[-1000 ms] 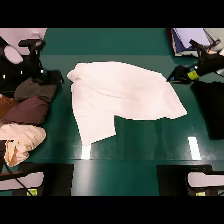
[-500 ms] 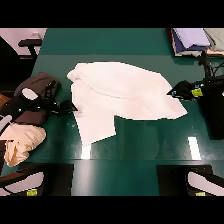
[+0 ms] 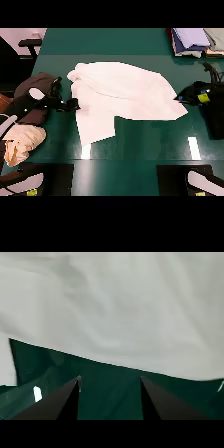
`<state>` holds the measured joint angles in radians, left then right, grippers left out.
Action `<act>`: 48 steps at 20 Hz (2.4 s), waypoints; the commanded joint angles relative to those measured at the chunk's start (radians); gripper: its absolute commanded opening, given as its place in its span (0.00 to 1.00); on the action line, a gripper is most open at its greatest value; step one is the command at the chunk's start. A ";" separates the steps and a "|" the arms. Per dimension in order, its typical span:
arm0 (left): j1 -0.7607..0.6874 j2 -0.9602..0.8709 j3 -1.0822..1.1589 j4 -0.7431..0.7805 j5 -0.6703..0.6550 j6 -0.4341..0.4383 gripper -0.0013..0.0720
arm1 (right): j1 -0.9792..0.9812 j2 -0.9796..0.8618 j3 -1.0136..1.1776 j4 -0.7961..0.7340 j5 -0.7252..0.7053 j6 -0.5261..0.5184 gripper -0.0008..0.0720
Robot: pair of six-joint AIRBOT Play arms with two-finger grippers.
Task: Fold the shirts.
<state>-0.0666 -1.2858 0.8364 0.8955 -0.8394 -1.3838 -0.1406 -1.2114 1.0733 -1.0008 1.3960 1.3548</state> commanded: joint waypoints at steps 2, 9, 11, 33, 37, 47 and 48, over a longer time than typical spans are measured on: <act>-0.005 0.001 0.120 -0.002 -0.052 0.007 0.05 | -0.198 0.026 -0.184 -0.080 -0.009 0.016 0.72; -0.005 0.001 0.134 -0.005 -0.044 0.005 0.05 | -0.319 -0.093 -0.336 0.072 -0.173 -0.046 0.69; -0.005 0.001 0.134 -0.005 -0.040 0.005 0.05 | -0.276 -0.120 -0.333 0.119 -0.247 -0.049 0.65; -0.005 0.535 1.019 0.068 -0.119 -0.029 0.05 | -0.067 0.441 0.647 -0.024 -0.174 -0.039 0.03; -0.005 0.534 1.246 0.267 -0.118 -0.140 0.05 | -0.066 0.459 0.827 -0.077 -0.092 0.013 0.03; -0.005 0.302 0.907 0.389 -0.412 -0.188 0.05 | -0.028 0.104 0.828 -0.108 0.176 0.077 0.03; -0.005 0.258 0.830 0.369 -0.402 -0.188 0.05 | 0.000 0.056 0.757 -0.137 0.180 0.077 0.03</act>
<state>-0.0723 -0.9356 1.8397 1.2896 -1.2003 -1.5593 -0.1799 -1.0561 1.9514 -1.1019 1.5219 1.4231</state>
